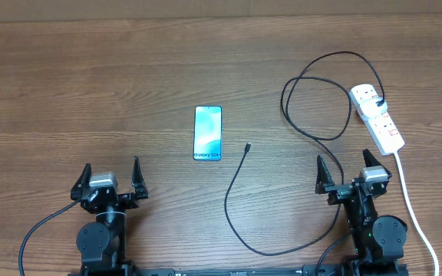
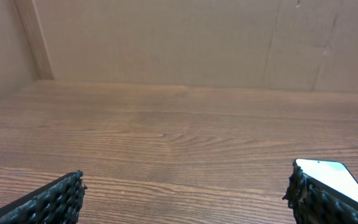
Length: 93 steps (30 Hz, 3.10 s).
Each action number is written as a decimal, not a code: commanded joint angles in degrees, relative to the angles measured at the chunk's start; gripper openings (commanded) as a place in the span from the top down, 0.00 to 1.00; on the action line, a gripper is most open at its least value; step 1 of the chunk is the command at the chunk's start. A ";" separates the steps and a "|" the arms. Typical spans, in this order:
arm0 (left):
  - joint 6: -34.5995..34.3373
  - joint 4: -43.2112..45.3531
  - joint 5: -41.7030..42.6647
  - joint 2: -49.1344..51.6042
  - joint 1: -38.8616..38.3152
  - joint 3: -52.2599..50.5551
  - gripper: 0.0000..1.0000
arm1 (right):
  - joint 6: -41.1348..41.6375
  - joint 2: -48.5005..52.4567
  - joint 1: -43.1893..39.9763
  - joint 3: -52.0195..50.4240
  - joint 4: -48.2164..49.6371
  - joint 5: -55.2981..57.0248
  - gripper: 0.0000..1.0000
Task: Plug charger to phone and switch on socket
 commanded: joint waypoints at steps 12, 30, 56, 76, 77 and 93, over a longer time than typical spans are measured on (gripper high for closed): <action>0.90 0.09 0.26 -0.61 -0.11 -0.24 0.00 | 0.17 -0.46 0.11 -0.59 0.17 0.48 0.00; 0.90 0.09 0.26 -0.61 -0.11 -0.26 0.01 | 0.17 -0.46 0.11 -0.59 0.17 0.48 0.00; -20.31 1.84 17.40 -0.61 -0.11 -0.24 0.00 | 0.17 -0.46 0.11 -0.59 0.17 0.50 0.00; -23.69 28.68 8.55 0.44 -0.07 13.00 0.00 | 0.17 -0.46 0.11 -0.59 0.17 0.48 0.00; -21.42 25.16 8.52 1.44 -0.07 16.52 0.00 | 0.17 -0.46 0.11 -0.59 0.17 0.50 0.00; -13.00 -59.21 17.84 58.42 -0.07 92.08 0.00 | 0.17 -0.46 0.11 -0.59 0.15 0.48 0.00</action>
